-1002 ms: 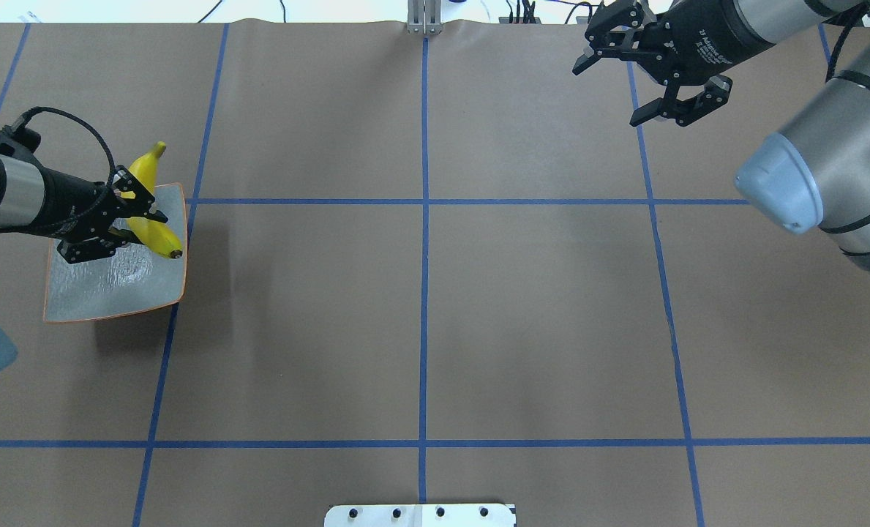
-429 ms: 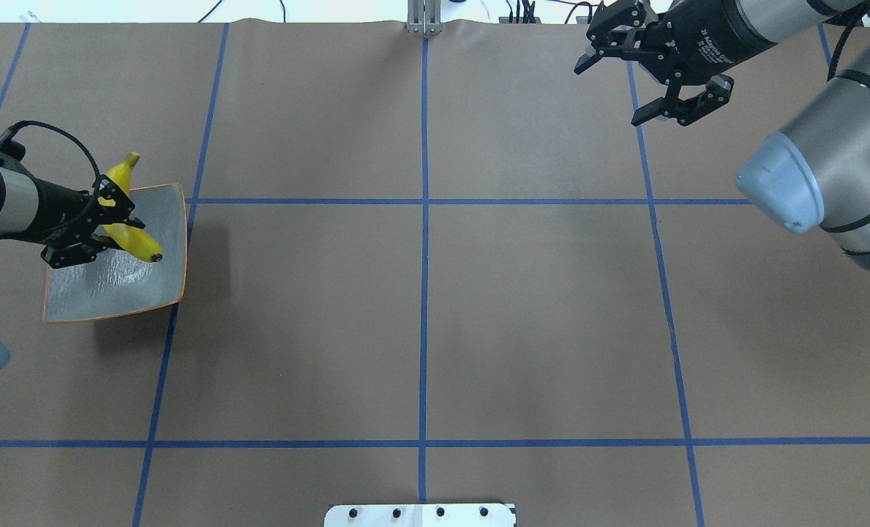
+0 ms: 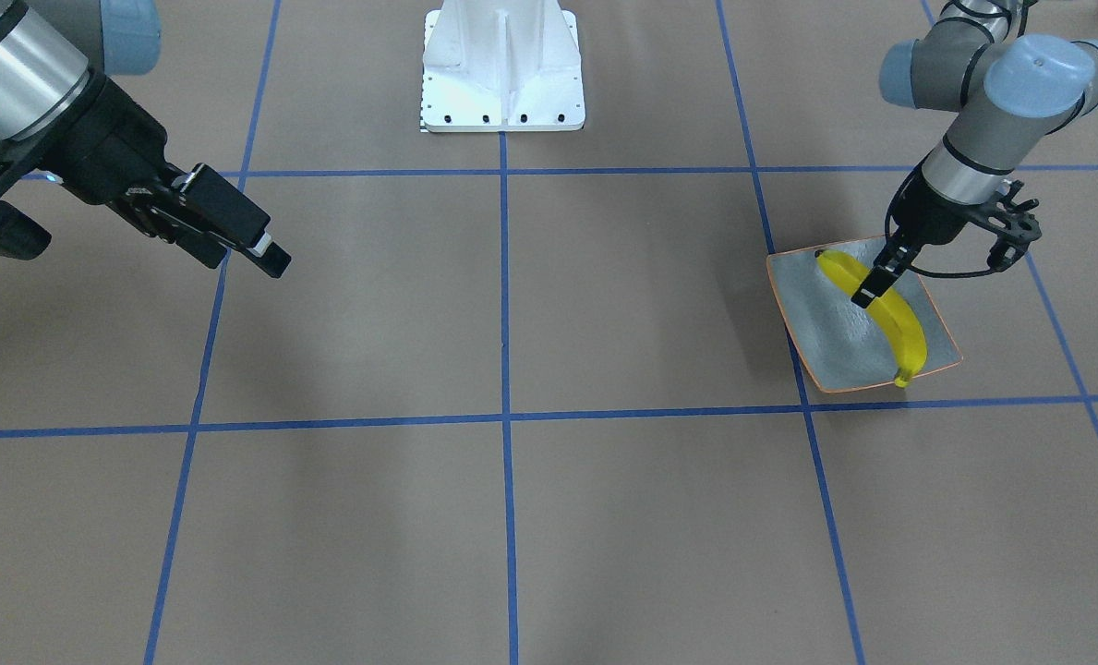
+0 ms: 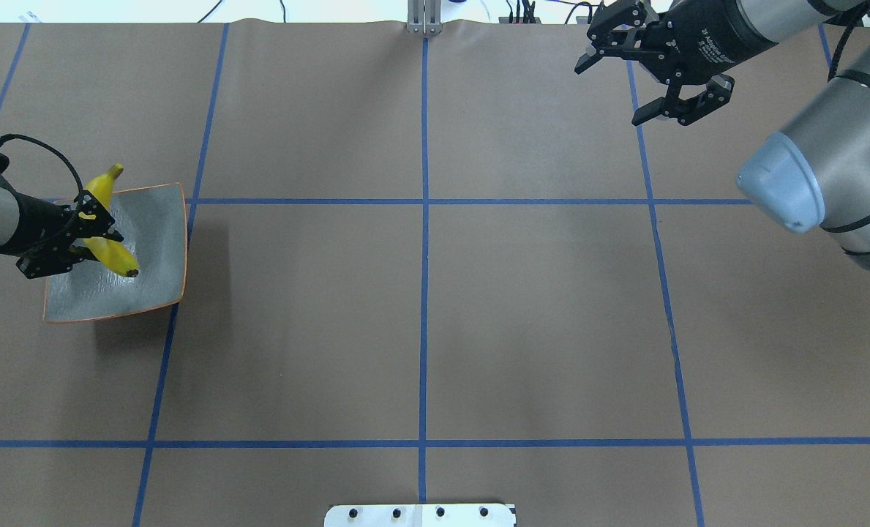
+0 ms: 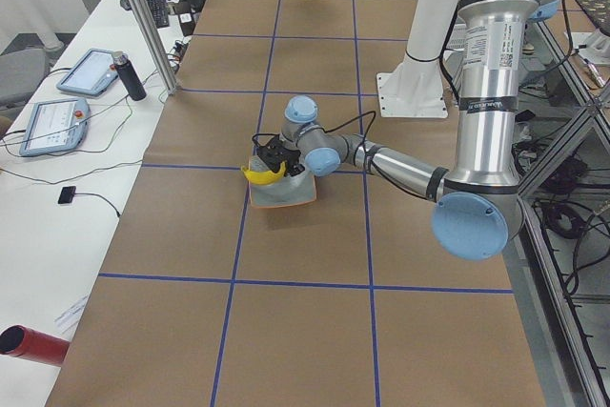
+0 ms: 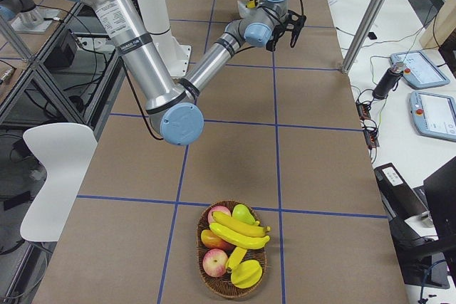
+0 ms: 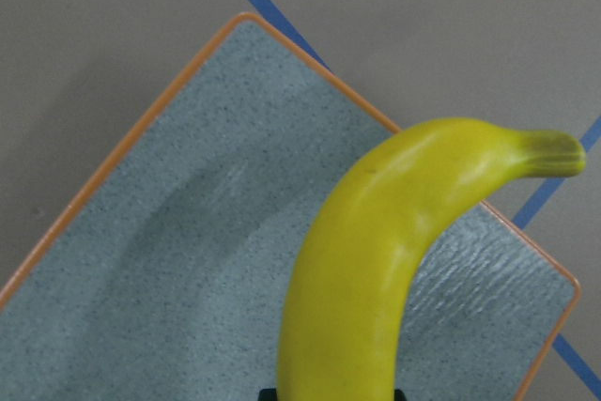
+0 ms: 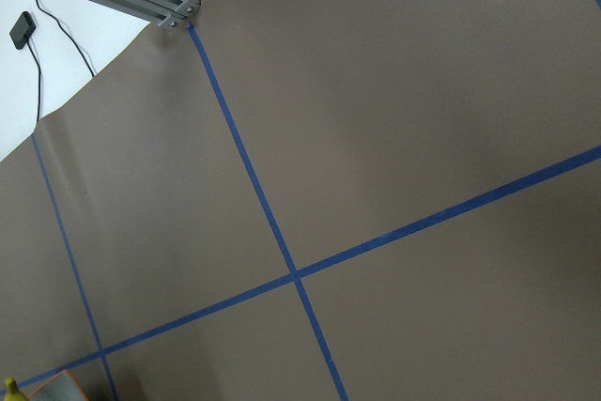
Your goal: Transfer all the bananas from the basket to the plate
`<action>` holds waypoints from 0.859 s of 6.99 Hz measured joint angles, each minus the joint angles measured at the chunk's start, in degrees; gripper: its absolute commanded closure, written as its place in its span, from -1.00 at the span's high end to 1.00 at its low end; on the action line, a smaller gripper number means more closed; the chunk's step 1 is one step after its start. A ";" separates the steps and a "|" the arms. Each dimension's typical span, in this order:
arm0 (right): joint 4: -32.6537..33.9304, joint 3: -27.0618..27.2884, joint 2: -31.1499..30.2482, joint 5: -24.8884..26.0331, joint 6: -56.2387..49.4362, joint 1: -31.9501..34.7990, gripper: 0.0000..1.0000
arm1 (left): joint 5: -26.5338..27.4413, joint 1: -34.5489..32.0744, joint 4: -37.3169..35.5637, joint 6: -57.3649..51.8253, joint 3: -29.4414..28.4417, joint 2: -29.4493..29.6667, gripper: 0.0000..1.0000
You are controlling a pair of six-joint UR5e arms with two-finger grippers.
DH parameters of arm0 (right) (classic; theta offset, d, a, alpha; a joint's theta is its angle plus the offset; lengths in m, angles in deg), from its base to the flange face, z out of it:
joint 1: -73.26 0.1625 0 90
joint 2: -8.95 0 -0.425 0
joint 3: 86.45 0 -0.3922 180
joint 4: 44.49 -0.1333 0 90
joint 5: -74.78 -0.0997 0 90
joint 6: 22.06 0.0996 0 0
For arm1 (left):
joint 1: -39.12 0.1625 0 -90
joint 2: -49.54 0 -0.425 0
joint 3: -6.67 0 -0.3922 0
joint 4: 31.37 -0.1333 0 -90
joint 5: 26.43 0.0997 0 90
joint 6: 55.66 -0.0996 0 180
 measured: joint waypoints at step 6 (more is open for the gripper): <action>0.50 -0.02 -4.21 -0.54 -7.01 4.06 1.00 | -0.27 -3.04 -0.88 -9.53 4.84 -0.06 1.00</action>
